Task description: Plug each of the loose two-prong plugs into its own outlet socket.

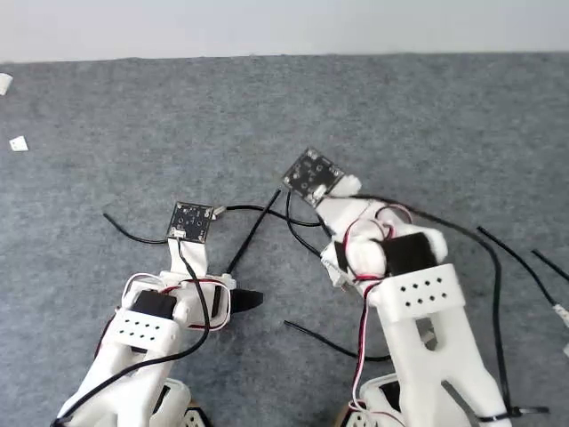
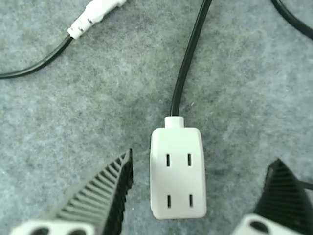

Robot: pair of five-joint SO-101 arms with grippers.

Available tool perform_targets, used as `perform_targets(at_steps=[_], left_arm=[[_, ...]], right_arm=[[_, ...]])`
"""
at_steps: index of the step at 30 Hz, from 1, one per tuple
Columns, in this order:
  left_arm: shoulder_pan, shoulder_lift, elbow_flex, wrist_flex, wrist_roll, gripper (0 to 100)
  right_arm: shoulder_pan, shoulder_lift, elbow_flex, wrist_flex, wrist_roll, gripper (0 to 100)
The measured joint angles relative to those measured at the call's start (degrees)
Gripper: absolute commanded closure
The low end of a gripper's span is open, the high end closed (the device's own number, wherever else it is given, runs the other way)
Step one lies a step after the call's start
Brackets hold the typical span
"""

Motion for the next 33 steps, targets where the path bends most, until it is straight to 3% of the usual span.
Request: perform_targets(at_steps=[5,16,20,33], left_arm=[[0.00,0.00,0.00,0.00,0.00,60],[0.00,0.00,0.00,0.00,0.00,60],[0.00,0.00,0.00,0.00,0.00,60],[0.00,0.00,0.00,0.00,0.00,60]], right_arm=[[-3.08,0.09,6.33,-3.08,2.46,86.3],[-2.55,19.43,1.67,-3.16,5.36,90.4],[-2.02,26.20,-1.93,-3.16,5.54,96.9],[7.74,34.20,-5.89,-5.10,10.64,97.6]])
